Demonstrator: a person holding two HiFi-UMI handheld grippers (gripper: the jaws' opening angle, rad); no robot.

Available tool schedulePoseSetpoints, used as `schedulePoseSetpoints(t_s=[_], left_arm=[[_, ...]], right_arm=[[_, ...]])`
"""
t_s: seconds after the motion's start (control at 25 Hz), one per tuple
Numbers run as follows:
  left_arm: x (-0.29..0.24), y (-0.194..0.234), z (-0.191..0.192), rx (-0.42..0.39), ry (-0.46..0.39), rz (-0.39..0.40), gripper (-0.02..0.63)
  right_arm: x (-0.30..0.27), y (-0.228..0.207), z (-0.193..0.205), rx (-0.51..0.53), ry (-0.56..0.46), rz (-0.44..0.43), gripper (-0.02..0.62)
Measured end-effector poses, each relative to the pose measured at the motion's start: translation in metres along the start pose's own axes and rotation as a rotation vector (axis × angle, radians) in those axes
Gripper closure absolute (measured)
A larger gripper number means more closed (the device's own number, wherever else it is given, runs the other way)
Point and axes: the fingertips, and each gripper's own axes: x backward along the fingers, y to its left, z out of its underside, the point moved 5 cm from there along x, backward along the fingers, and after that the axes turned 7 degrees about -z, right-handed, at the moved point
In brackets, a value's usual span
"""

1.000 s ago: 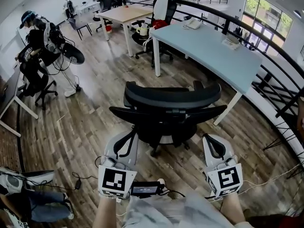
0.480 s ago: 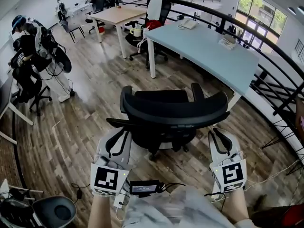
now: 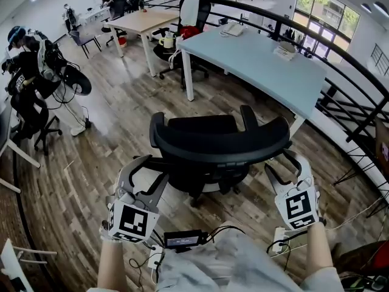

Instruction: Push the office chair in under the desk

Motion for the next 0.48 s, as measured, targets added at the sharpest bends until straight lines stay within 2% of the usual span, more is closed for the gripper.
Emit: schedulePoseSetpoints(t_s=[0.28,0.48], left_arm=[[-0.017,0.005,0.018,-0.182,0.098,0.099,0.413],[-0.025,0.004,0.025,-0.28,0.146,0.167,0.413]], right_arm=[[-0.019,-0.017,0.02,0.167,0.136,-0.058,0.351],[-0.036,-0.022,0.035,0.298,0.236,-0.142,0.35]])
